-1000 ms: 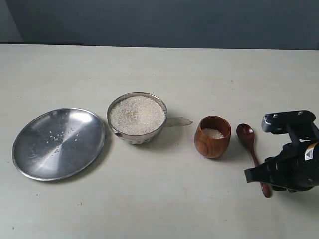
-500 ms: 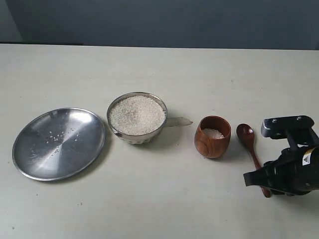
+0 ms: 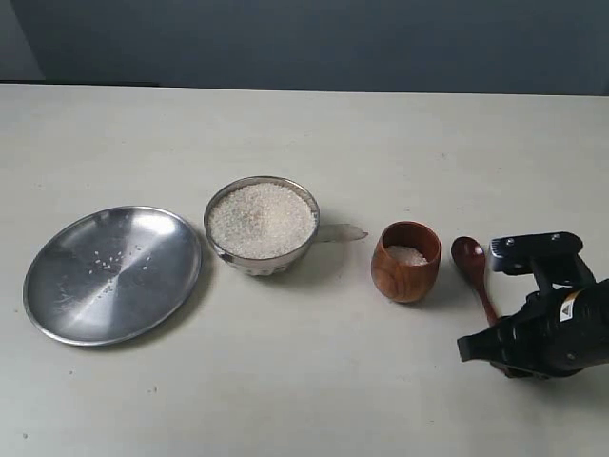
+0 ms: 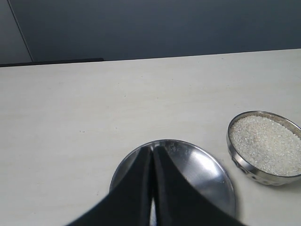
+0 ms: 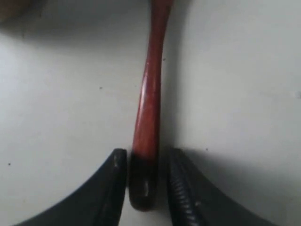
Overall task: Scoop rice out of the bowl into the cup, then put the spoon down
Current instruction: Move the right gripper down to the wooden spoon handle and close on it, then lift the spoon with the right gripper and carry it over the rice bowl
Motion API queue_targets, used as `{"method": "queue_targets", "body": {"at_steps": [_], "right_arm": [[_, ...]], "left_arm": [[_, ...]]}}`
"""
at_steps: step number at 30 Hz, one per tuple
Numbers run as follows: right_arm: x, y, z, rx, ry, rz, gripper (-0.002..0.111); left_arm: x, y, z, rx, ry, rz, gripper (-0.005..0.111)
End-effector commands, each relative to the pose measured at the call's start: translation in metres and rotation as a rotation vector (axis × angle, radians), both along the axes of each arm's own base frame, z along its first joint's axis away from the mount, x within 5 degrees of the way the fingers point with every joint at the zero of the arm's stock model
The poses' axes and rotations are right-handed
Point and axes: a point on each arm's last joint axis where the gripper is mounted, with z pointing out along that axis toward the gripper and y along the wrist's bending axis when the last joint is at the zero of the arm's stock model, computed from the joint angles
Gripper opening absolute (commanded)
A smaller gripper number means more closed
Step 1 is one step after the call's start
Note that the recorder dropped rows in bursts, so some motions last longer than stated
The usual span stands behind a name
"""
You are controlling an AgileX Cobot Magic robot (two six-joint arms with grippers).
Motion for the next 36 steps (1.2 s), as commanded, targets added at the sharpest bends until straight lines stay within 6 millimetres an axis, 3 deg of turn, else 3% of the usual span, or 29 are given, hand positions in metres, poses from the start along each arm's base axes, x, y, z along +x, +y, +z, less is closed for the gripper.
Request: {"method": "queue_targets", "body": {"at_steps": [1,3,8,12,16,22,28,36], "right_arm": [[-0.001,0.000,-0.007,-0.007,0.021,-0.002,0.023],[-0.001,0.000,-0.008,-0.009,0.027,-0.002,0.000],[0.002,0.001,-0.006,-0.008,0.033,-0.001,0.000],[0.007,0.004,0.007,0.003,0.006,0.007,0.000],[0.015,0.006,0.032,0.007,-0.058,0.040,0.000],[0.032,0.007,0.092,-0.030,-0.161,0.070,-0.001],[0.045,0.007,0.137,-0.111,-0.178,0.156,-0.001],[0.055,0.043,0.182,-0.237,-0.201,0.418,-0.001]], "left_arm": [[0.001,-0.001,0.002,-0.006,-0.006,-0.008,0.000],[0.001,-0.001,0.002,-0.006,-0.006,-0.008,0.000],[0.001,-0.001,0.002,-0.006,-0.006,-0.008,0.000],[0.001,-0.001,0.002,-0.006,-0.006,-0.008,0.000],[0.001,-0.001,0.002,-0.006,-0.006,-0.008,0.000],[0.001,-0.001,0.002,-0.006,-0.006,-0.008,0.000],[0.001,-0.001,0.002,-0.006,-0.006,-0.008,0.000],[0.001,-0.001,0.002,-0.006,-0.006,-0.008,0.000]]}}
